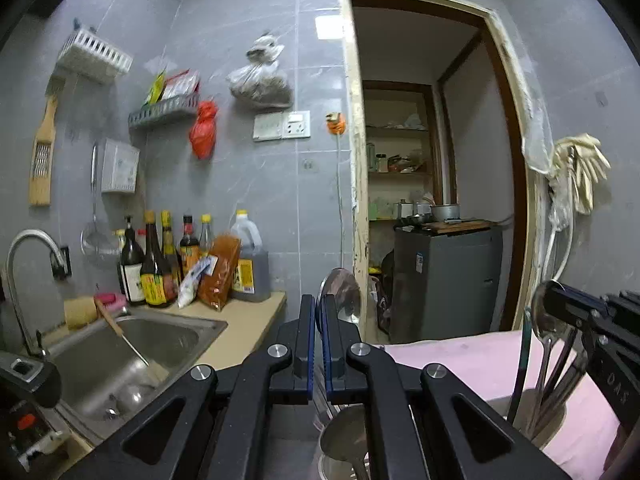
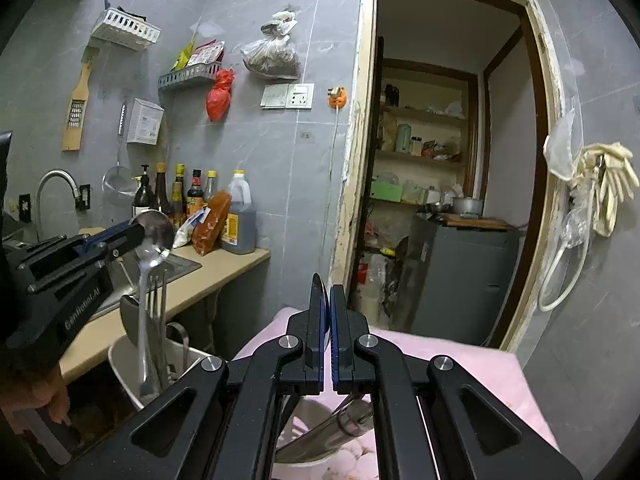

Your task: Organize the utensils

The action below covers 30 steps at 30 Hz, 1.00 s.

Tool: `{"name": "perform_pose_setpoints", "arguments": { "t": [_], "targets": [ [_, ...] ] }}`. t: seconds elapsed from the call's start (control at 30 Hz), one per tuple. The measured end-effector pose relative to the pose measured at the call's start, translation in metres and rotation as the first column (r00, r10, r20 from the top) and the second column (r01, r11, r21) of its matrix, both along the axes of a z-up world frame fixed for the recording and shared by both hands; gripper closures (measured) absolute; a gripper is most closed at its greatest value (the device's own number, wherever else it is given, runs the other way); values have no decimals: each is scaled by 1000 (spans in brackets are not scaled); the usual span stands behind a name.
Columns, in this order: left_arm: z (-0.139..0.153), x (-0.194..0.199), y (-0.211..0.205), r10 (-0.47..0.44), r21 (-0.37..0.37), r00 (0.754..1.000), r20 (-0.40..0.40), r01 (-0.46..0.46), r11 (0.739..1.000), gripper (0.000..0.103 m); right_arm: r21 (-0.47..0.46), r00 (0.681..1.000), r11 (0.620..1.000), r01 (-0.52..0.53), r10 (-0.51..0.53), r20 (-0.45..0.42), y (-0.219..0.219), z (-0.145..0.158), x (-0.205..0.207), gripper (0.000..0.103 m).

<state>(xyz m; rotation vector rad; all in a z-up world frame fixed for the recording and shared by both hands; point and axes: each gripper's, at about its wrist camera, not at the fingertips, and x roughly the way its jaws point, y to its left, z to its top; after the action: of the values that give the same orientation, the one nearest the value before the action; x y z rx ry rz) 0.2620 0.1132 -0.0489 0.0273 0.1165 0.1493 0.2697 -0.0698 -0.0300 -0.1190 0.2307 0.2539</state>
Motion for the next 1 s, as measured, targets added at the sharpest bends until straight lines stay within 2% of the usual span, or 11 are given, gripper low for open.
{"name": "perform_pose_setpoints", "arguments": {
  "t": [0.13, 0.17, 0.27, 0.43, 0.47, 0.5, 0.57, 0.73, 0.8, 0.9, 1.0],
  "targets": [
    [-1, -2, -8, -46, 45, 999, -30, 47, 998, 98, 16, 998, 1000, -12, 13, -69, -5, -5, 4, 97],
    [-1, -3, -9, -58, 46, 997, -47, 60, 997, 98, 27, 997, 1000, -14, 16, -78, -8, -6, 2, 93],
    [-1, -6, -7, -105, 16, 991, -87, 107, 994, 96, 60, 996, 998, -14, 19, -86, -16, -5, -4, 78],
    [-1, -12, -3, -143, -64, 977, -157, 134, 989, 94, 103, 996, 995, 6, 3, -91, -32, 4, -14, 70],
    [0, -14, -2, -148, -83, 975, -165, 135, 987, 91, 115, 996, 993, 13, -3, -90, -35, 6, -17, 64],
    [1, -17, -2, -150, -97, 974, -168, 135, 986, 84, 126, 996, 992, 20, -9, -89, -39, 8, -20, 58],
    [5, -24, -2, -156, -118, 974, -166, 137, 983, 72, 152, 996, 988, 34, -21, -87, -49, 15, -29, 53],
    [23, -44, -5, -168, -166, 971, -171, 140, 976, 60, 190, 995, 980, 65, -48, -91, -76, 27, -52, 35],
    [32, -56, -8, -170, -181, 971, -168, 139, 974, 45, 200, 994, 977, 76, -59, -92, -90, 33, -66, 26],
    [43, -75, -14, -181, -197, 970, -162, 148, 969, 28, 208, 993, 974, 85, -67, -92, -108, 41, -83, 17],
    [51, -99, -24, -183, -197, 969, -167, 149, 969, 17, 207, 993, 974, 92, -74, -90, -125, 46, -101, 10]
  ]
}}
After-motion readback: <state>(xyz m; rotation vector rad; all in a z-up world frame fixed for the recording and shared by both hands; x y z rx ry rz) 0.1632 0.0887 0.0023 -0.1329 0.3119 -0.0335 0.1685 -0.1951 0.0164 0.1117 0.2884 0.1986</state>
